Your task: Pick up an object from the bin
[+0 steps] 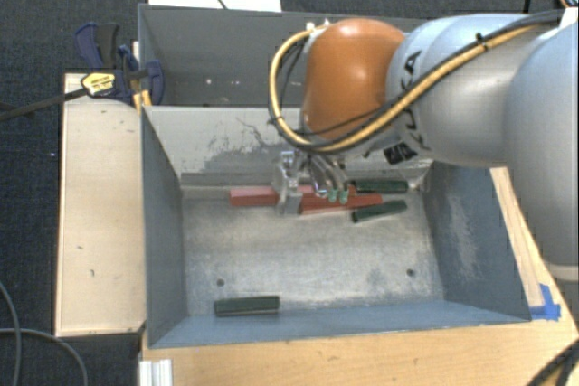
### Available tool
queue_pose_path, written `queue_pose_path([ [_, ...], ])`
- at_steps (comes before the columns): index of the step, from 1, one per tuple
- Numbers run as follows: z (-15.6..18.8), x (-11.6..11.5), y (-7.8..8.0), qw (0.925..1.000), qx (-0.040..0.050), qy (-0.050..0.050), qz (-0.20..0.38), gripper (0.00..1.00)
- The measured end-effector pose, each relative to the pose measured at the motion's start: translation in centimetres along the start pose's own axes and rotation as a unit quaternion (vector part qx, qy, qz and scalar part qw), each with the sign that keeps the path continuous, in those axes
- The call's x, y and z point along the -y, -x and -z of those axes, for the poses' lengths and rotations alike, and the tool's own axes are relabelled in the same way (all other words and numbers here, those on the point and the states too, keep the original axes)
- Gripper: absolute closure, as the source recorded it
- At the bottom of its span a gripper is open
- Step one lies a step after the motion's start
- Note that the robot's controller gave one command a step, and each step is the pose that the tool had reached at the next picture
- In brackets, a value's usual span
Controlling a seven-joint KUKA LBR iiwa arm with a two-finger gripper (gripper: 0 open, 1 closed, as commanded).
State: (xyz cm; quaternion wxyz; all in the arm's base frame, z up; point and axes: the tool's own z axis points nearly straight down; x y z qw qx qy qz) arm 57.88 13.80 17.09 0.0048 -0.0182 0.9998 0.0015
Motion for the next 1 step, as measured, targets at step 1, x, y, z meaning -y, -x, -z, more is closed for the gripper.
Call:
queue_pose_path([
  [1,0.20,-0.01,0.11,1.0000,-0.0021,0.000,0.000,1.00],
])
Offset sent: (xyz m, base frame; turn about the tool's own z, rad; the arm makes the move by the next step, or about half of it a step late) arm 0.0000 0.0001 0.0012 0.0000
